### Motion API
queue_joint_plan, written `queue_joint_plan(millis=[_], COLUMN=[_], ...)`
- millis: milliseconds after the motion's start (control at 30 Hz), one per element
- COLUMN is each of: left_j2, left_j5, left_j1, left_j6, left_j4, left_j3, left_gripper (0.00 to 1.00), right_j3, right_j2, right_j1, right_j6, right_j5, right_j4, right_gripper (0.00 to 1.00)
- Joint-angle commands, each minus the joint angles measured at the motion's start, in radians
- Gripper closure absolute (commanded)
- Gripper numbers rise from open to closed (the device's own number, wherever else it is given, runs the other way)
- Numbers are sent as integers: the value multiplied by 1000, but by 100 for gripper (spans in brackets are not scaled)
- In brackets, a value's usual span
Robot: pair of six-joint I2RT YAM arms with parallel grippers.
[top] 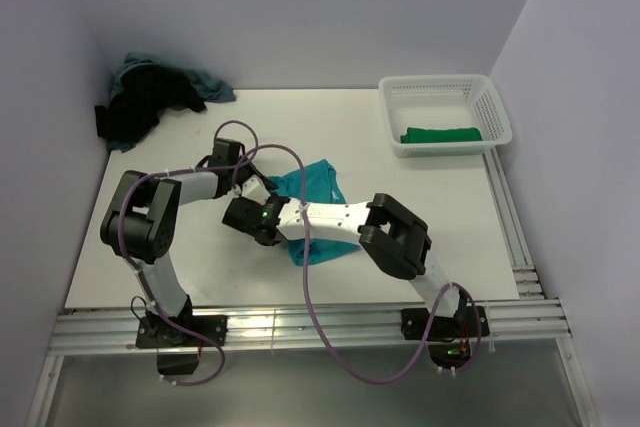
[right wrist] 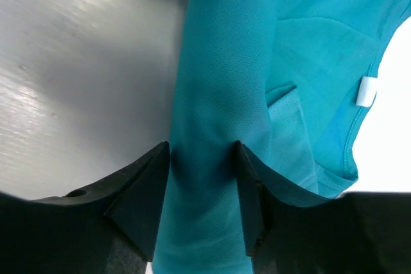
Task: Roll the t-shirts
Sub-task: Roll the tshirt
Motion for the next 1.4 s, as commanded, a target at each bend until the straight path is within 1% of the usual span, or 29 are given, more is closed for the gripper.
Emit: queue_joint_plan(millis=[0, 33, 67, 167, 233, 267, 333, 433, 533, 633, 667, 700, 733, 767, 800, 833, 867, 900, 933, 967, 1000, 1033, 1067, 1100, 1167, 1200, 1267, 1300, 1367], left_j2=[-19, -19, -20, -22, -24, -24, -24, -25, -31, -33, -36, -40, -43, -45, -53, -57, -66, -73, -80, -88, -103, -112, -120, -132, -152, -157, -175, -181, -188], left_j5=[-11, -11, -13, -13, -13, -11, -11, -10, -10, -7, -7, -5, -8, -5, -2, 0, 0, 3, 7, 7, 4, 10, 12, 15, 39, 46, 67, 76, 105], left_j1=[-9, -9, -9, -9, -9, -9, -9, -9, -9, -9, -9, -9, -7, -7, -7, -7, -7, -4, -3, -1, 3, 6, 11, 19, 28, 34, 35, 35, 35], left_j6=[6, 6, 6, 6, 6, 6, 4, 1, -3, -11, -14, -17, -19, -20, -25, -28, -30, -33, -31, -30, -25, -22, -20, -19, -19, -19, -17, -19, -17], left_j4=[-56, -59, -59, -61, -61, -59, -59, -53, -42, -30, -30, -30, 0, 7, 14, 25, 40, 54, 67, 85, 94, 102, 113, 132, 166, 189, 215, 252, 287], left_j3=[-27, -26, -26, -29, -30, -30, -32, -35, -39, -44, -45, -50, -50, -53, -56, -65, -68, -73, -82, -85, -91, -95, -98, -105, -119, -131, -148, -173, -196], left_gripper=[100, 100, 100, 100, 100, 100, 100, 100, 100, 96, 93, 92, 91, 86, 83, 80, 71, 66, 61, 53, 50, 47, 40, 38, 32, 31, 30, 29, 29], right_j3=[-23, -24, -26, -26, -32, -40, -55, -154, -315, -435, -531, -576, -618, -688, -717, -742, -783, -805, -830, -875, -896, -914, -949, -968, -1014, -1031, -1070, -1080, -1101], right_j2=[-2, -2, 0, 5, 2, 0, -21, -129, -244, -340, -362, -402, -416, -419, -416, -410, -394, -385, -374, -350, -336, -324, -310, -276, -221, -200, -122, -95, -17], right_j1=[-10, -10, -15, -30, -44, -49, -60, -90, -161, -266, -295, -343, -363, -383, -400, -434, -448, -458, -481, -494, -503, -510, -524, -529, -549, -553, -564, -573, -581], right_j6=[23, 24, 29, 38, 41, 47, 52, 75, 138, 205, 256, 282, 329, 351, 373, 411, 431, 454, 513, 543, 575, 634, 664, 695, 785, 820, 928, 960, 1055], right_j5=[7, 1, -5, -22, -34, -52, -83, -227, -379, -587, -652, -754, -805, -850, -903, -986, -1025, -1057, -1139, -1174, -1203, -1229, -1267, -1287, -1333, -1344, -1366, -1384, -1392], right_j4=[7, 8, 10, 8, 18, 22, 51, 171, 289, 441, 494, 603, 658, 712, 814, 861, 905, 1008, 1068, 1131, 1245, 1296, 1349, 1457, 1565, 1685, 1810, 1932, 2036], right_gripper=[50, 52, 62, 86, 91, 100, 100, 100, 100, 100, 100, 100, 100, 100, 100, 100, 100, 100, 100, 100, 100, 100, 100, 100, 100, 100, 100, 100, 100])
